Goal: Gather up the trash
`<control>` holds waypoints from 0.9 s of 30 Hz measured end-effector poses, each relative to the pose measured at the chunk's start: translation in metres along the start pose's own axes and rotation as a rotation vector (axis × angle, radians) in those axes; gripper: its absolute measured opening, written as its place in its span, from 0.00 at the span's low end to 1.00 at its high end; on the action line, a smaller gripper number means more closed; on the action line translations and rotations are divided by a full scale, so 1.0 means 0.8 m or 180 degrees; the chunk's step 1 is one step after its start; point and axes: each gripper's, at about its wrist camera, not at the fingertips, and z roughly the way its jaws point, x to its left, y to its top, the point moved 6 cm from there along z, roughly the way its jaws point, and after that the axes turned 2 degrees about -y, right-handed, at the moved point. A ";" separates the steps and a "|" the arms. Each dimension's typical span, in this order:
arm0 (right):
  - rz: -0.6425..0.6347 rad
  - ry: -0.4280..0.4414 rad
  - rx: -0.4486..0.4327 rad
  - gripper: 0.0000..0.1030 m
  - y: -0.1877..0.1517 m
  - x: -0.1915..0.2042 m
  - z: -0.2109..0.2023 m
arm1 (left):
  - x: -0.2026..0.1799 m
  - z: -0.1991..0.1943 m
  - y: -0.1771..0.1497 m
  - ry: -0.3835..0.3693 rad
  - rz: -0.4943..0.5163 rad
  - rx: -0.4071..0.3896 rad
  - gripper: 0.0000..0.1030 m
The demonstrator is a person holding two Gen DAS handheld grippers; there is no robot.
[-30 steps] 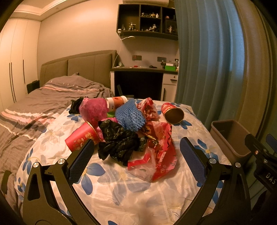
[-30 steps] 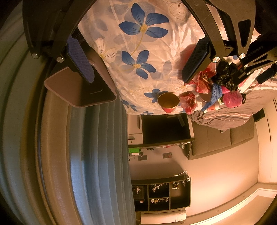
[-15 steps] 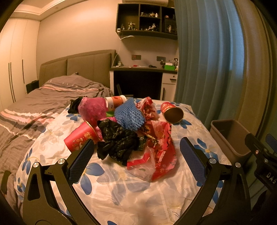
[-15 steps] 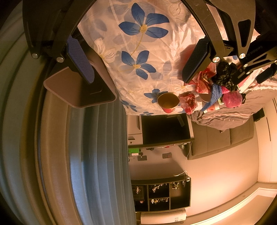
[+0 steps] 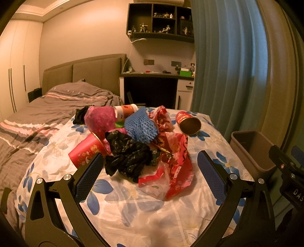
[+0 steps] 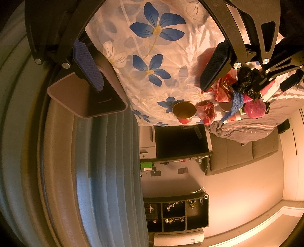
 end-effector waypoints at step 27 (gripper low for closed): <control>-0.0141 0.0465 0.0313 0.88 -0.034 0.073 0.068 | 0.076 0.017 -0.015 0.0150 -0.0224 -0.0180 0.85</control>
